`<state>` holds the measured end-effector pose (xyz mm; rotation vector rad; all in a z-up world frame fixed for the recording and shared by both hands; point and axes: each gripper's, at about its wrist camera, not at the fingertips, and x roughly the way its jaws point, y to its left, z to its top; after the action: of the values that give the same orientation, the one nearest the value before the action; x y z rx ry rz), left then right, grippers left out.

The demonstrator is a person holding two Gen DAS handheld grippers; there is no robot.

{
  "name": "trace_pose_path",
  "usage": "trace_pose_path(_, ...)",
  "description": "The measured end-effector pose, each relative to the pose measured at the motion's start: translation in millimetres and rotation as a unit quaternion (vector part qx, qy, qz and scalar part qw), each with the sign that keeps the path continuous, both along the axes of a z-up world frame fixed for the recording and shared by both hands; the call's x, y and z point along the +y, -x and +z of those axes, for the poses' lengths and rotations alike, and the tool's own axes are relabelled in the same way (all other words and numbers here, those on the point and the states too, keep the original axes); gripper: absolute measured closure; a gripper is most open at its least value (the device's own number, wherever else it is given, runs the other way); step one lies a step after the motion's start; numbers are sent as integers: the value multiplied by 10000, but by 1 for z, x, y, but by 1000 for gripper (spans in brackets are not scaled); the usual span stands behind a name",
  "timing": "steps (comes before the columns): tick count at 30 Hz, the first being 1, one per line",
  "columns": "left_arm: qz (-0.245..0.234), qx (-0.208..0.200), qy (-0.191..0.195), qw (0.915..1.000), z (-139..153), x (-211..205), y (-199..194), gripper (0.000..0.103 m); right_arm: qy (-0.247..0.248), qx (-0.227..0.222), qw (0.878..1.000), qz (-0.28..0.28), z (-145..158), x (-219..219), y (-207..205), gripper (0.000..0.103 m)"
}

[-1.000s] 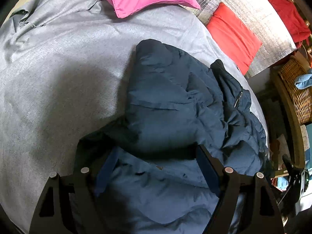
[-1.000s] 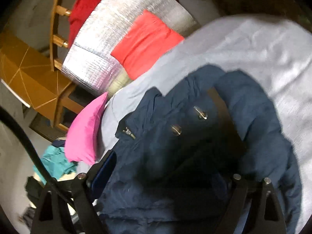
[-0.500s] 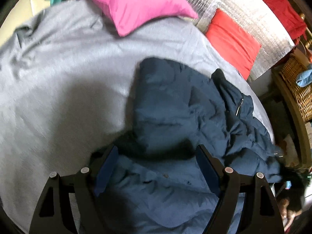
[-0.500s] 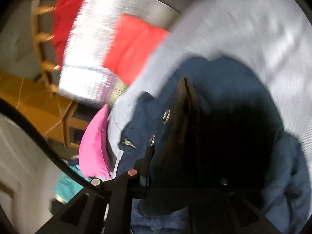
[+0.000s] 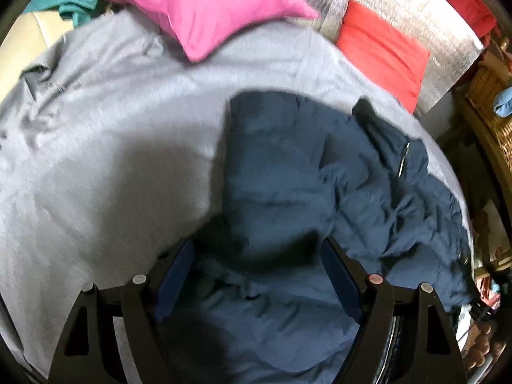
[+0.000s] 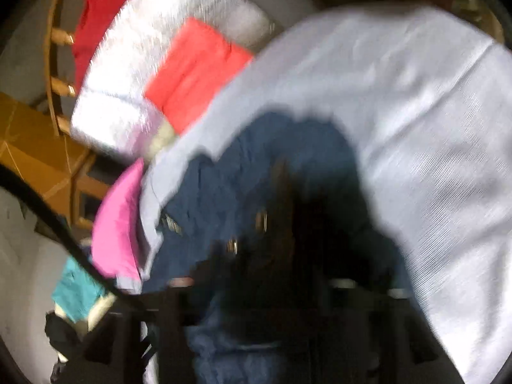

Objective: Fold large clothes

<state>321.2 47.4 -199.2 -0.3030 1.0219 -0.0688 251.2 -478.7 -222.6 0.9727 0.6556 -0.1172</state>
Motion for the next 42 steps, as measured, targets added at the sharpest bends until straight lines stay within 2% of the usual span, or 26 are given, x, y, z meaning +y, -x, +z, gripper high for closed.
trace_pose_path(1, 35, -131, 12, 9999, 5, 2, 1, 21, 107, -59, 9998, -185, 4, -10, 6, 25)
trace_pose_path(3, 93, -199, 59, 9997, 8, 6, 0, 21, 85, 58, 9999, -129, 0, -21, 2, 25)
trace_pose_path(7, 162, 153, 212, 9995, -9, 8, -12, 21, 6, 653, 9975, 270, -28, -21, -19, 25)
trace_pose_path(9, 173, 155, 80, 9997, -13, 4, -12, 21, 31, 805, 9955, 490, -37, -19, -25, 25)
trace_pose_path(11, 92, 101, -181, 9997, -13, -4, -12, 21, 363, 820, 9935, 696, -36, -5, -31, 25)
trace_pose_path(13, 11, 96, -437, 9990, -14, -10, -12, 21, 943, 867, 9889, 755, -28, 8, -31, 44)
trace_pose_path(14, 6, 87, -479, 9988, -14, -11, -11, 21, 1216, 816, 9864, 743, -21, 12, -30, 57)
trace_pose_path(15, 14, 82, -493, 9988, -13, -11, -11, 21, 1370, 743, 9850, 746, -16, 18, -25, 64)
trace_pose_path(17, 35, 84, -483, 9988, -13, -10, -12, 21, 1628, 710, 9817, 683, -13, 22, -21, 67)
trace_pose_path(21, -1, 214, -650, 9977, -19, -12, -14, 18, 1670, 1147, 9765, 733, -34, 21, -31, 63)
trace_pose_path(23, 6, 259, -626, 9977, -19, -11, -14, 18, 1612, 1108, 9776, 784, -24, 21, -36, 60)
trace_pose_path(26, 112, 158, -561, 9982, -8, -6, -9, 18, 1417, 783, 9854, 536, -2, 11, -17, 59)
trace_pose_path(29, 184, -323, -570, 9977, 15, -7, 1, 18, 1349, 108, 9904, 296, 23, 8, -1, 55)
trace_pose_path(31, 50, -749, -520, 9958, 30, -15, 10, 18, 1301, -248, 9901, 467, 34, 20, 3, 54)
trace_pose_path(33, -175, -944, -420, 9945, 37, -27, 14, 18, 1271, -483, 9866, 901, 37, 38, 3, 54)
trace_pose_path(36, -671, -985, -328, 9923, 34, -56, 16, 18, 1301, -377, 9777, 1607, 28, 74, -11, 56)
trace_pose_path(40, -1113, -834, -664, 9880, 18, -92, 12, 18, 1385, -162, 9700, 1994, 12, 107, -32, 59)
trace_pose_path(42, -1109, -519, -821, 9891, 4, -94, 6, 18, 1407, 325, 9654, 2169, -5, 114, -43, 59)
